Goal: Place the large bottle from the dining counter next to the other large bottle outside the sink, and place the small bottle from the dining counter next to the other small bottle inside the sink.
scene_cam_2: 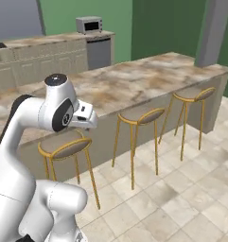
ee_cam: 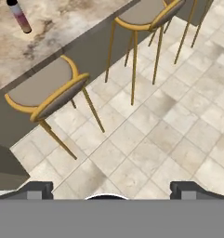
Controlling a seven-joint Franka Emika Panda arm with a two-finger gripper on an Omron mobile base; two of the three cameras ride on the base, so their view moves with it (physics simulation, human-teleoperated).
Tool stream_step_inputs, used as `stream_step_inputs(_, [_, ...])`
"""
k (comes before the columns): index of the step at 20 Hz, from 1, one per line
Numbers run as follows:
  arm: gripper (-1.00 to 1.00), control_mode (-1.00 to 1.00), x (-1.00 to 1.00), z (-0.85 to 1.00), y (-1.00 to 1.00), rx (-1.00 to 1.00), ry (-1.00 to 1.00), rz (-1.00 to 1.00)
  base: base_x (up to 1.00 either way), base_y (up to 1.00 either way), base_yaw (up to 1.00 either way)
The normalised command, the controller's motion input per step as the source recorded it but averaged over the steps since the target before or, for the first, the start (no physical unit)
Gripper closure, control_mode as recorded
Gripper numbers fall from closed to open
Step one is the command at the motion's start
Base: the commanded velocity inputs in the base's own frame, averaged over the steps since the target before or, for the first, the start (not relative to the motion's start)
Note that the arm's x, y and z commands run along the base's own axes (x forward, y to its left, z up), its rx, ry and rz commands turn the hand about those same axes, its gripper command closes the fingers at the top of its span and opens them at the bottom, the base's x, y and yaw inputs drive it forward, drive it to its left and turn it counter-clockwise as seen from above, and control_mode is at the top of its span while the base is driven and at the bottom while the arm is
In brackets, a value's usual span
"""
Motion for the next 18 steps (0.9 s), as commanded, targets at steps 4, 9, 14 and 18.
stream_step_inputs(4, [-1.00,1.00,0.00,0.00,0.00,0.00,0.00,0.00,0.34,0.00,0.59])
stream_step_inputs(9, [-1.00,1.00,0.00,0.00,0.00,0.00,0.00,0.00,0.42,-0.09,0.53])
stream_step_inputs(14, [-1.00,1.00,0.00,0.00,0.00,0.00,0.00,0.00,0.18,-0.75,0.29])
stream_step_inputs(18, [-1.00,1.00,0.00,0.00,0.00,0.00,0.00,0.00,0.33,-0.92,0.10])
